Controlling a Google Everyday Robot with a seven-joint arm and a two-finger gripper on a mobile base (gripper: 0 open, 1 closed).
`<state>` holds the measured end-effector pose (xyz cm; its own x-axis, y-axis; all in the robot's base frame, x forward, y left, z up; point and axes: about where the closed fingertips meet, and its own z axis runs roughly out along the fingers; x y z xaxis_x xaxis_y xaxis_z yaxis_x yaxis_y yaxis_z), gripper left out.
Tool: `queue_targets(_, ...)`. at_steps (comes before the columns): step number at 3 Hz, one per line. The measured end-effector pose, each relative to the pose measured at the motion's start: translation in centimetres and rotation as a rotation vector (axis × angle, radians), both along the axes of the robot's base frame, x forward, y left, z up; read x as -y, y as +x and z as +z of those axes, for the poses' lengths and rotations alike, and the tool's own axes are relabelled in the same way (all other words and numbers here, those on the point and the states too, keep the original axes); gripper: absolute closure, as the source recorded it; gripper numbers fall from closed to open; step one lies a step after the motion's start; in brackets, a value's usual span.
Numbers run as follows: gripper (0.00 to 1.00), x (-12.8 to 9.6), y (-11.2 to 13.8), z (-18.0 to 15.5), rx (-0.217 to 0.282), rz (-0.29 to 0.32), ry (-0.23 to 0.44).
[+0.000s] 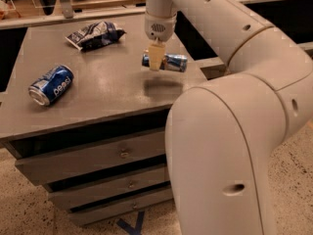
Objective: Place redbull can upright
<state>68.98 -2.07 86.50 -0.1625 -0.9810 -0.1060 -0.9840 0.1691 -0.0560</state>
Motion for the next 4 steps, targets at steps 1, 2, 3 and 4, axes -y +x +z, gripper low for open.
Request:
queue_targets(1, 1.00, -0.3, -2.2, 5.5, 0.101, 0.091, 0.044)
queue_targets(2, 1.00, -0.2, -4.9, 11.1, 0.206, 0.140, 0.196)
queue_targets(3, 1.00, 0.4, -7.2, 14.7, 0.269, 0.160, 0.385)
queue_targets(4, 1.00, 1.2, -7.9, 17.1, 0.319, 0.191, 0.592)
